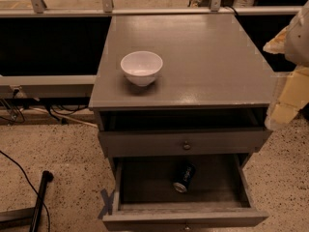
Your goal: Pick pepsi can from middle drawer and place on counter
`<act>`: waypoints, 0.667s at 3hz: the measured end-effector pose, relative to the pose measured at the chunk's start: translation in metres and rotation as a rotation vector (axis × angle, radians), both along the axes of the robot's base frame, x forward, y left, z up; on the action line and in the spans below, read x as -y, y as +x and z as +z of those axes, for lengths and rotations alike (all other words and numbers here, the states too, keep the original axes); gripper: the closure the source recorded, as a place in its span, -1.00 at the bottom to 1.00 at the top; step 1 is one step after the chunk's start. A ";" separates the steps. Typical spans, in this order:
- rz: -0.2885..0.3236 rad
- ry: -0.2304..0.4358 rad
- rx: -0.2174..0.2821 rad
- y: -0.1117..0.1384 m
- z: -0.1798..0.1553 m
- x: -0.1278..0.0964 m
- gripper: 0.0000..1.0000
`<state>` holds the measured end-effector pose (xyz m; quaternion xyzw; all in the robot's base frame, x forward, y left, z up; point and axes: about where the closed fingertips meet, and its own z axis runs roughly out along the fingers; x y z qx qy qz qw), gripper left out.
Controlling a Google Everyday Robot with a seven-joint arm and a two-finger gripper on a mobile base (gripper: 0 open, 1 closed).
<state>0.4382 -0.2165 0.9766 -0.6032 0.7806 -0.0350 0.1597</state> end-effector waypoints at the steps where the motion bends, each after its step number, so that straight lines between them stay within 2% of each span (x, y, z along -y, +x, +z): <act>1: 0.000 0.000 0.000 0.000 0.000 0.000 -1.00; 2: 0.079 0.062 -0.025 0.003 -0.033 -0.023 -1.00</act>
Offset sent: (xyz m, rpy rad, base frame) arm 0.0074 0.0843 -0.1255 0.2364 0.1156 0.3044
